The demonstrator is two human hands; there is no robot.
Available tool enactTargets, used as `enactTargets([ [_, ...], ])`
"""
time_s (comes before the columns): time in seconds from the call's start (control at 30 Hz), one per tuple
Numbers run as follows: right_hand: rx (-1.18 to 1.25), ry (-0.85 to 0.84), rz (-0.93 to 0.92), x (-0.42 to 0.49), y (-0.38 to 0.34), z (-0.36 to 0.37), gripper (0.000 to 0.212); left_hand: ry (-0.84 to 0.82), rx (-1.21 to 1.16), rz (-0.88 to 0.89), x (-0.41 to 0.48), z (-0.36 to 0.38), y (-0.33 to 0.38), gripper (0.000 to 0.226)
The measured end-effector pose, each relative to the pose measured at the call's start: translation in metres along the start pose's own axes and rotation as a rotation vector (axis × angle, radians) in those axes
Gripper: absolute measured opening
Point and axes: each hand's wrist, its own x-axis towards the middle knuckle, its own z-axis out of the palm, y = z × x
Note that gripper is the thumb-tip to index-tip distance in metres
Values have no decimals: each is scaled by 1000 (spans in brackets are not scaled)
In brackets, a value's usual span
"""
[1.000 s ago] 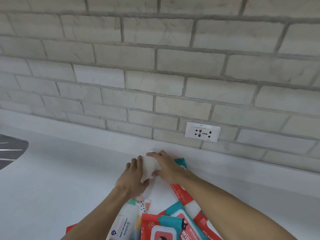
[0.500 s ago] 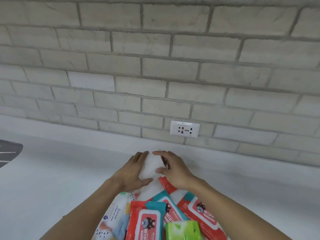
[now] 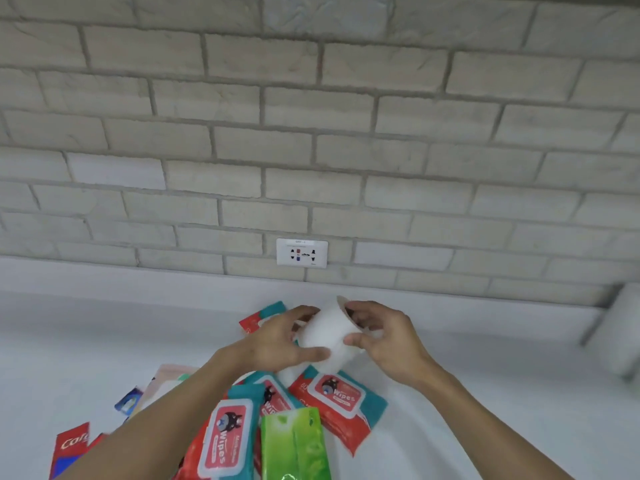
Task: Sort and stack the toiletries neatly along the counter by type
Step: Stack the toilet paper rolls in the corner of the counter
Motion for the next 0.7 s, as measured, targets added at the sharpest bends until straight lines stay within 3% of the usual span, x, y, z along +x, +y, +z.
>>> enactTargets([
  [0.17, -44, 6, 71, -29, 13, -57, 42, -118, -288, -15, 11, 24, 33, 56],
  [0.33, -31, -53, 104, -55, 19, -106, 31, -199, -515, -3, 24, 62, 74, 59],
  [0.47, -36, -90, 109, -75, 21, -139, 29, -394, -685, 18, 34, 95, 96, 55],
  [0.57, -42, -96, 104, -89, 29, -165, 28, -497, -740, 15, 40, 119, 114, 50],
  [0.7, -47, -7, 79, -110, 47, -190, 32, -499, -740, 34, 51, 146, 140, 46],
])
